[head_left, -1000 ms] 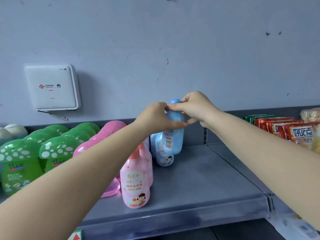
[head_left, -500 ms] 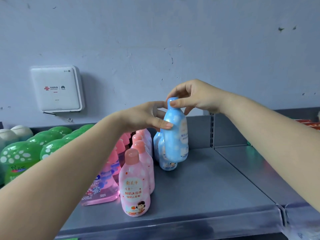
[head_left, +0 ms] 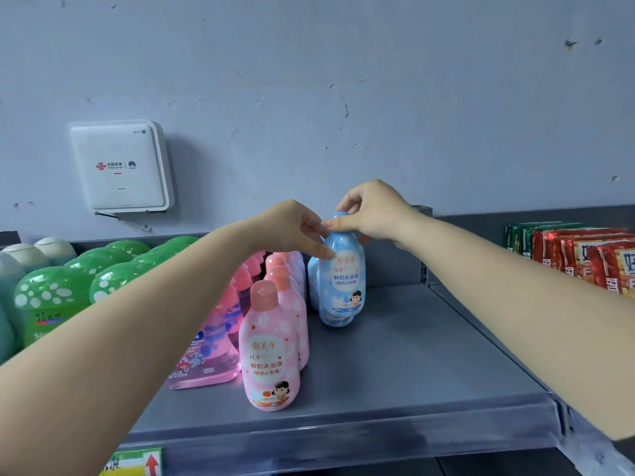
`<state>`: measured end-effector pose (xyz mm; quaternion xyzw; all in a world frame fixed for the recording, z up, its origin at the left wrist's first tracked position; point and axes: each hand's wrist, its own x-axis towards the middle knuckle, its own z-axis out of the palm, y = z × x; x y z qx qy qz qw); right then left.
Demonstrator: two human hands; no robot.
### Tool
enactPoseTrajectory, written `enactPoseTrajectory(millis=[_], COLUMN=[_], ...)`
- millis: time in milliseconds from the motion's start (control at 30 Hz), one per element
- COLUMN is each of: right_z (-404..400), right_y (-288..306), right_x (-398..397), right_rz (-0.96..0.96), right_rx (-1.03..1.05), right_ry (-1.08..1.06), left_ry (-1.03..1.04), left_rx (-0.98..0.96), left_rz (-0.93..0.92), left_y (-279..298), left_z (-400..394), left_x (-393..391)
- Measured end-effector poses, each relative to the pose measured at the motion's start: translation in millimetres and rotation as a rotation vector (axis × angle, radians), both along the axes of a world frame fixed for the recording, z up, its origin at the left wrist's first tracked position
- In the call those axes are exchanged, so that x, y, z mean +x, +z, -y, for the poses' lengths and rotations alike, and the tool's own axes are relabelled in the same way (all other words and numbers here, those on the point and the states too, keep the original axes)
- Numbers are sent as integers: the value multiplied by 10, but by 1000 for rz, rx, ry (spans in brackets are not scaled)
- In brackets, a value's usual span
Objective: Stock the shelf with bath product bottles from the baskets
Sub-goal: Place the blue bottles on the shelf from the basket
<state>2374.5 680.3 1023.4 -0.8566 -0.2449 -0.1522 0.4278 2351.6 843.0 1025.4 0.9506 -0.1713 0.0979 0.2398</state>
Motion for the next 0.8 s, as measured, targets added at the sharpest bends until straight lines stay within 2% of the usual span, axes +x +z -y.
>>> enactPoseTrajectory(millis=[300, 667, 800], right_z=[-157, -190, -164], right_y=[-335, -506, -476], right_x=[114, 154, 105], right_rz=[-38, -35, -96], right_rx=[-88, -88, -77], right_ry=[-73, -43, -7], left_ry=[54, 85, 86], left_rx=[154, 167, 169], left_rz=[-44, -101, -115], left_y=[-179, -215, -216], left_z=[-36, -42, -51], left_x=[150, 203, 208])
